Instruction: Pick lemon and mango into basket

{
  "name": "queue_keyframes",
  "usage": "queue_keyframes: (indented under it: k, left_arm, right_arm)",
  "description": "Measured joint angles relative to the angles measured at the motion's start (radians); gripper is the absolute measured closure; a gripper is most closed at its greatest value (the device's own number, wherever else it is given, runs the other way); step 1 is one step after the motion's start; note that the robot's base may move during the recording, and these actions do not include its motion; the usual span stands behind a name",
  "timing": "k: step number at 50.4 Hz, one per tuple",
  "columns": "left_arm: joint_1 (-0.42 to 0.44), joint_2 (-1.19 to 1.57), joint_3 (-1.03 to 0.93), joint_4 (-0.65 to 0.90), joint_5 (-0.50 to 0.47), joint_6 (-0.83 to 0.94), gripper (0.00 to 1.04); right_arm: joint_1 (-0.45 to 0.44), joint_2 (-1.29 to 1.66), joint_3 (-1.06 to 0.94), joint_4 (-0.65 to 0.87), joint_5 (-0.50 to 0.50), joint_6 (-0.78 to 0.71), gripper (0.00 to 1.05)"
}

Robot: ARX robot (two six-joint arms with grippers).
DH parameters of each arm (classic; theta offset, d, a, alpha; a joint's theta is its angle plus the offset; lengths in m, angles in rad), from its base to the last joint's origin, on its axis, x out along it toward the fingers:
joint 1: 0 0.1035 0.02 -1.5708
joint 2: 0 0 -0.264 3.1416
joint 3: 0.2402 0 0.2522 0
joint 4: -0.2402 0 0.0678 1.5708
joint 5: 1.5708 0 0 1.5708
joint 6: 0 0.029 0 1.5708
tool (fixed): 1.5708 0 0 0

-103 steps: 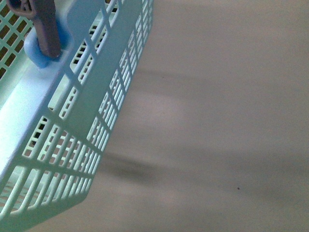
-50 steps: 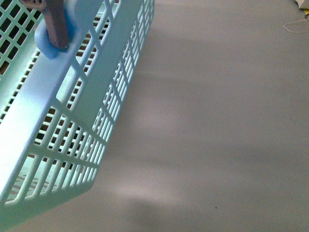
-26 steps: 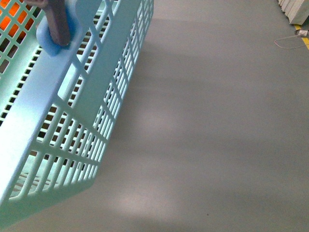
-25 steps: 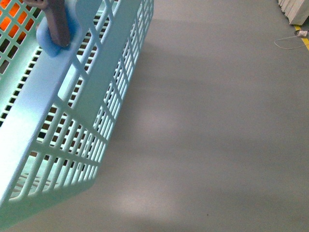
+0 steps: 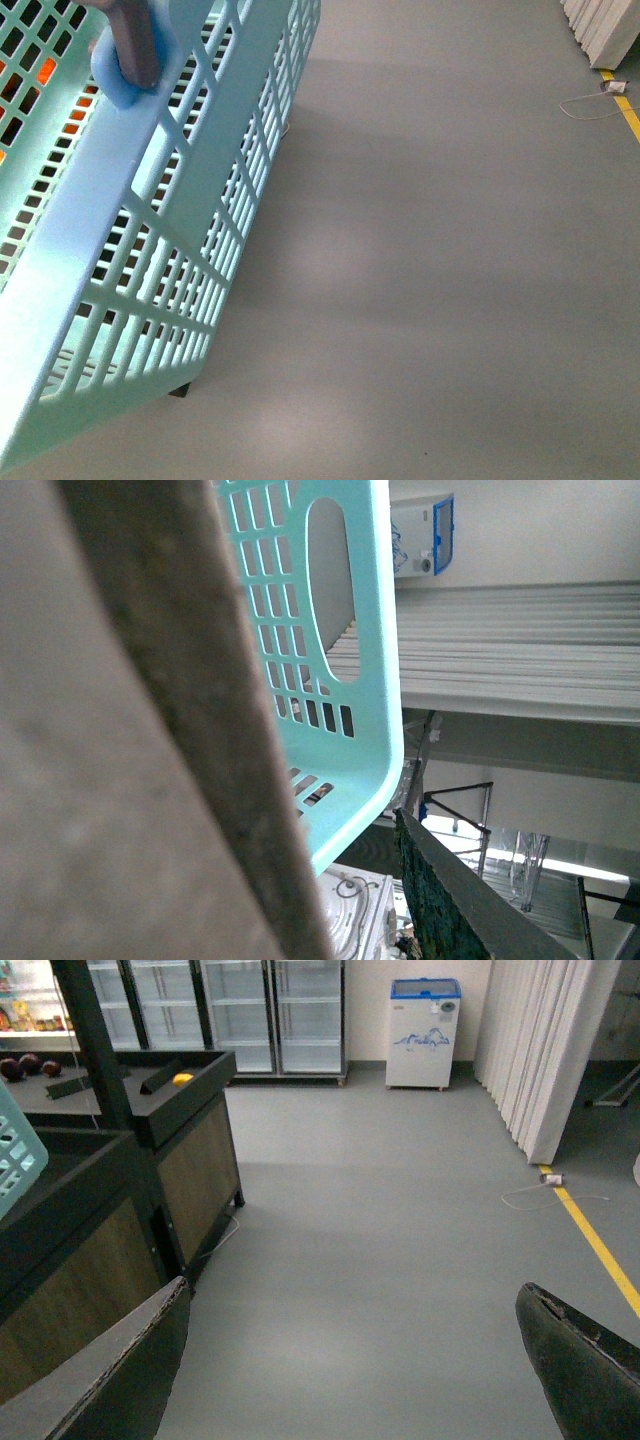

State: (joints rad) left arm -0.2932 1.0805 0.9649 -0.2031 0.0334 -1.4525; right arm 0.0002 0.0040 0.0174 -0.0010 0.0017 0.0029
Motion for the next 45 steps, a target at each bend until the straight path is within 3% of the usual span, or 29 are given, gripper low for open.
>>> queue_keyframes:
  k: [7, 15, 39, 45]
  left_arm:
    - [-0.011, 0.0, 0.002, 0.0, 0.031, -0.01, 0.78]
    - [-0.003, 0.0, 0.002, 0.0, -0.006, 0.0, 0.78]
    - [-0.003, -0.001, 0.002, -0.001, 0.003, 0.004, 0.8]
    - [-0.003, -0.001, 0.003, -0.001, -0.008, 0.008, 0.91]
  right_arm:
    - [0.0, 0.0, 0.0, 0.0, 0.002, 0.0, 0.09]
    - [0.0, 0.0, 0.0, 0.0, 0.002, 0.0, 0.09]
    - [0.0, -0.001, 0.0, 0.0, -0.001, 0.0, 0.09]
    - [0.0, -0.001, 0.0, -0.001, -0.001, 0.001, 0.09]
